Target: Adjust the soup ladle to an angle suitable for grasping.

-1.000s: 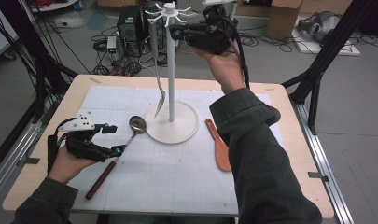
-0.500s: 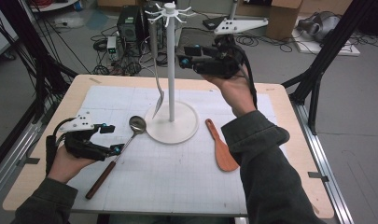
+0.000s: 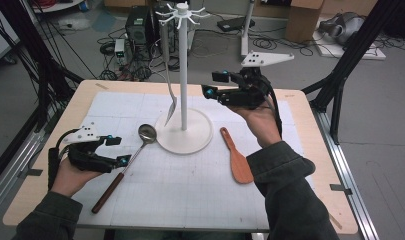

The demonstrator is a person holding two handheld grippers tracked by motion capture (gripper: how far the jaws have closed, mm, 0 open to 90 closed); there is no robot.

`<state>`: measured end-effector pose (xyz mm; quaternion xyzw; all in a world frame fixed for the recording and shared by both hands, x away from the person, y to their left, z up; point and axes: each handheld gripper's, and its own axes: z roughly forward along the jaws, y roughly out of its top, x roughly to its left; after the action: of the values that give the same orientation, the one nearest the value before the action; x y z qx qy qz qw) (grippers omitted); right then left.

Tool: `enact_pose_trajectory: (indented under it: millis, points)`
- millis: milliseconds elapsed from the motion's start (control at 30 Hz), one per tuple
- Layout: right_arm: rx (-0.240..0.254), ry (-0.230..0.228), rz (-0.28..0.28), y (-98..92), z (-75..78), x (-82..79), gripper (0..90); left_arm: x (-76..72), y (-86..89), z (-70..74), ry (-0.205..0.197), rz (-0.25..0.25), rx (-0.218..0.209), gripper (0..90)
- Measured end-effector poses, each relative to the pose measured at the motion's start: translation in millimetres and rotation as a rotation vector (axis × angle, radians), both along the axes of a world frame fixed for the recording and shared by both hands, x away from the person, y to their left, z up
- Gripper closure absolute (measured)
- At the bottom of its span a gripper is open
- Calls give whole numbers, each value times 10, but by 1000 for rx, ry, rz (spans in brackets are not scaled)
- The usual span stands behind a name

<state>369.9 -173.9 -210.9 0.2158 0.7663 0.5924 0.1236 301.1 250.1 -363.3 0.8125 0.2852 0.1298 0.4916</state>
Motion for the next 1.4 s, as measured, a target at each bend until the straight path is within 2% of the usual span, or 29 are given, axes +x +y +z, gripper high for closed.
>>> enact_pose_trajectory:
  millis: [267, 533, 700, 767, 1033, 1267, 1333, 1400]
  points:
    - [-20, 37, -15, -140, -220, -53, 320, 22, -2, -76, 13, 16, 40, 298]
    - [-21, 52, -22, -239, -428, -141, 301, 72, 44, -228, 53, 44, 59, 356]
    - [-34, 67, -26, -281, -540, -194, 293, 99, 53, -318, 76, 62, 98, 379]
    - [-41, 69, -28, -292, -584, -207, 293, 112, 43, -349, 81, 57, 133, 404]
    - [-51, 79, -32, -319, -687, -231, 286, 133, 5, -410, 96, 54, 185, 483]
    - [-45, 77, -32, -345, -711, -269, 280, 91, 51, -411, 98, 73, 171, 507]
    - [-44, 77, -35, -356, -721, -282, 278, 79, 79, -448, 115, 76, 157, 515]
    - [-44, 78, -36, -368, -737, -292, 277, 77, 95, -492, 131, 69, 161, 547]
